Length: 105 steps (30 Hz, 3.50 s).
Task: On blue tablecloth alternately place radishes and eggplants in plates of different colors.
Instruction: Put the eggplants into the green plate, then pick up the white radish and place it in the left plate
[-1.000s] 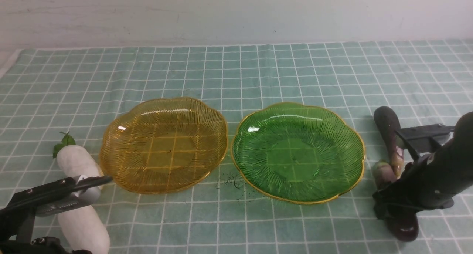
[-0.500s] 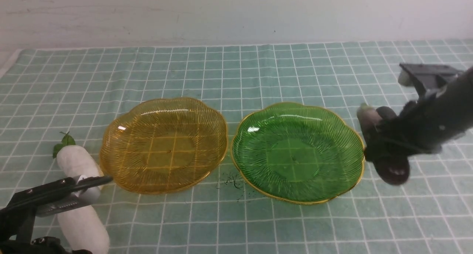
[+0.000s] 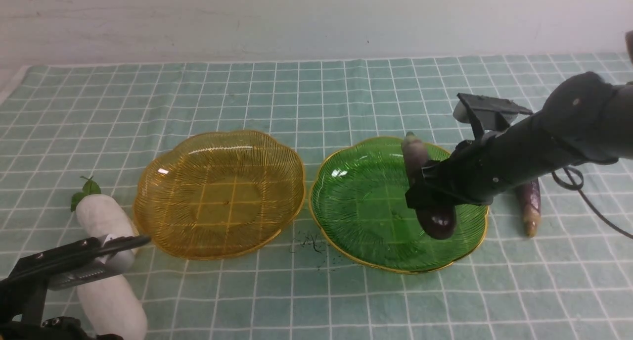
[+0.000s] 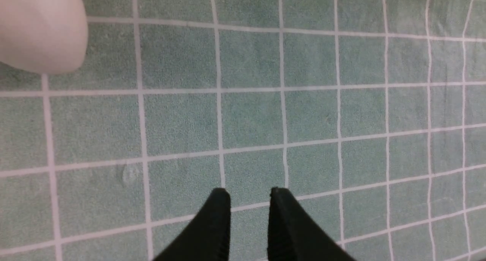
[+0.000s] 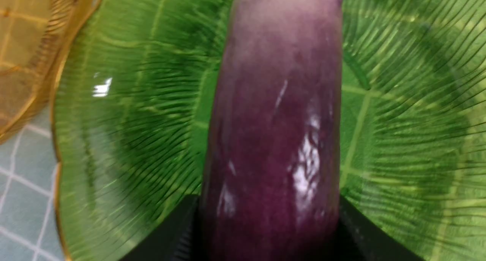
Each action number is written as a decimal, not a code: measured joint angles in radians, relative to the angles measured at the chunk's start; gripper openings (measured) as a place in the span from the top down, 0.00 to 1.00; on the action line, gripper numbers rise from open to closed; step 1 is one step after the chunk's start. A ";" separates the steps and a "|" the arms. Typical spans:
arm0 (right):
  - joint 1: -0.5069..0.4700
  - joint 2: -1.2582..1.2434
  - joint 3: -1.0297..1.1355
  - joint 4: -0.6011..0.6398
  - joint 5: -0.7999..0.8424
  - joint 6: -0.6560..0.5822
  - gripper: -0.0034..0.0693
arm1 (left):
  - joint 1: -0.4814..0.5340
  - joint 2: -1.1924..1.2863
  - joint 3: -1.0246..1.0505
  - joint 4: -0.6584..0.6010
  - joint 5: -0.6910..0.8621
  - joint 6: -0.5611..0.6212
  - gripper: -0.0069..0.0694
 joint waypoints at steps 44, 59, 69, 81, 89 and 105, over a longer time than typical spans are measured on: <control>-0.277 0.209 -0.205 -0.505 0.184 0.295 0.59 | 0.000 0.000 0.000 0.000 0.000 0.000 0.73; -0.189 0.063 -0.304 -0.221 0.486 0.225 0.59 | 0.000 0.000 0.000 0.000 0.000 0.000 0.73; -0.002 0.157 -0.301 -0.284 0.400 0.231 0.53 | 0.000 0.000 0.000 0.000 0.000 0.000 0.73; 0.011 0.159 -0.351 -0.353 0.553 0.337 0.09 | 0.000 0.000 0.000 0.000 -0.006 0.000 0.70; 0.011 0.045 -0.346 -0.360 0.561 0.350 0.39 | 0.000 0.000 0.000 0.000 -0.027 0.000 0.69; 0.011 -0.563 0.085 -0.382 0.573 0.303 0.97 | 0.000 0.002 0.000 0.129 -0.157 -0.104 0.50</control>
